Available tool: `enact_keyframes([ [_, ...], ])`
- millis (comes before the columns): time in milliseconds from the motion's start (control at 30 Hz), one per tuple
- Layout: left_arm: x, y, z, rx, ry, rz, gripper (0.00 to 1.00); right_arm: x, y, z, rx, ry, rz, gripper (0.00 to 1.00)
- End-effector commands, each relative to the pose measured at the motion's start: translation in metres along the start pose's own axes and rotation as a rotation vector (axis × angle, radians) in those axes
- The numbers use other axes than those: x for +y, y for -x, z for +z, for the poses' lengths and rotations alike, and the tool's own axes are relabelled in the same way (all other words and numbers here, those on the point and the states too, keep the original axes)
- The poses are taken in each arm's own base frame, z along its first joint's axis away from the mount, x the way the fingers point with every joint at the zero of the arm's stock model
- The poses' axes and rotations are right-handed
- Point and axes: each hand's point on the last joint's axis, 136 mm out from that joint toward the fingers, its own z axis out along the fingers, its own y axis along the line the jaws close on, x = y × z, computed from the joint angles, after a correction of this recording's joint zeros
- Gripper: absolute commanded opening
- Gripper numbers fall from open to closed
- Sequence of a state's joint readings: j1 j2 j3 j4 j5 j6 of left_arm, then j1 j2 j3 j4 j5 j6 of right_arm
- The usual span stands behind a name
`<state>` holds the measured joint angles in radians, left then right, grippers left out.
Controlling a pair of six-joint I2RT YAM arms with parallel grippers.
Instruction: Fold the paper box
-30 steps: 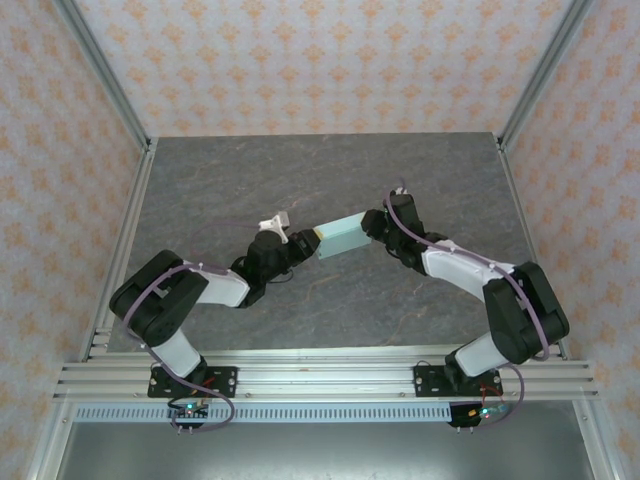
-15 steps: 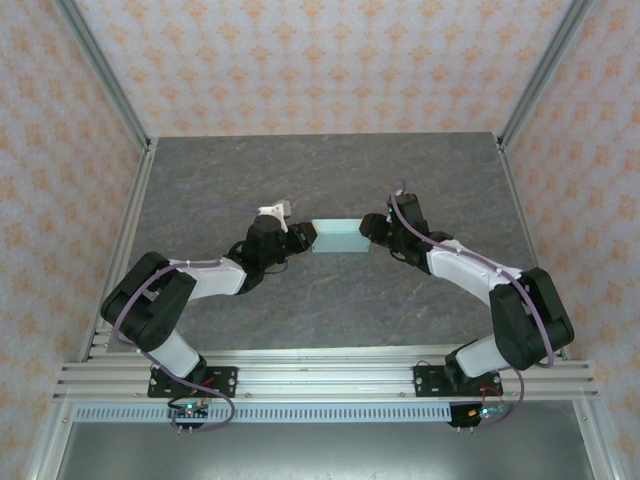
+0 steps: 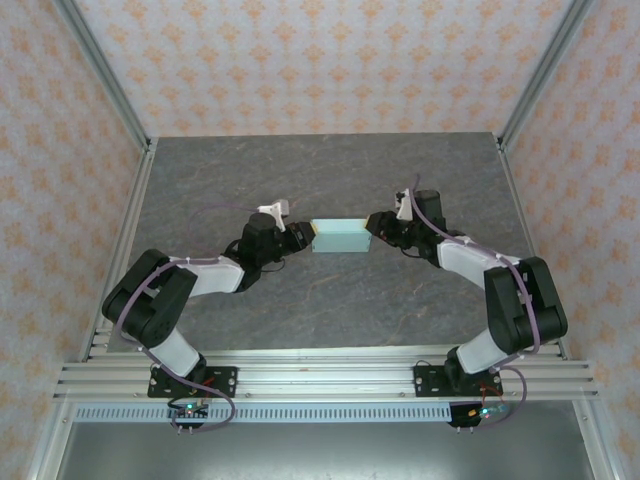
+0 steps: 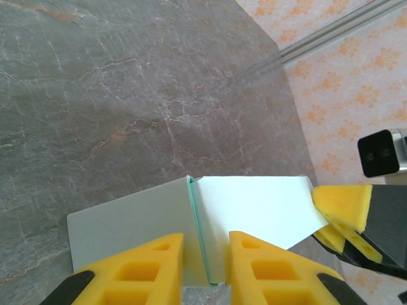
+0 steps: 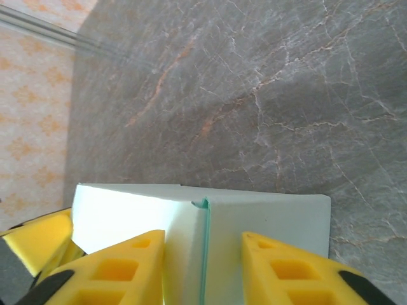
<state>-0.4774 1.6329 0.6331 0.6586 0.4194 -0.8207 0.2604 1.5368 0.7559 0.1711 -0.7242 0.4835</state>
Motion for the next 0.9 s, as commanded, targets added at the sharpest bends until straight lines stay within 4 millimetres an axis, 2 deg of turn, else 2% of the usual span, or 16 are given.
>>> enact_keyframes([
  [0,0.101,-0.1,-0.021,0.326,0.322,-0.138,0.2,-0.068,-0.076,0.011,0.218,-0.169,0.17,0.29],
  [233,0.115,-0.114,-0.025,0.346,0.321,-0.198,0.15,-0.095,-0.096,0.016,0.238,-0.206,0.253,0.21],
  [567,0.134,-0.128,-0.021,0.344,0.332,-0.272,0.09,-0.121,-0.109,0.017,0.22,-0.284,0.33,0.13],
  [667,0.13,-0.124,-0.019,0.334,0.317,-0.272,0.08,-0.117,-0.104,0.015,0.202,-0.281,0.324,0.13],
  [867,0.109,-0.102,-0.018,0.305,0.297,-0.208,0.1,-0.094,-0.078,0.009,0.149,-0.25,0.279,0.12],
])
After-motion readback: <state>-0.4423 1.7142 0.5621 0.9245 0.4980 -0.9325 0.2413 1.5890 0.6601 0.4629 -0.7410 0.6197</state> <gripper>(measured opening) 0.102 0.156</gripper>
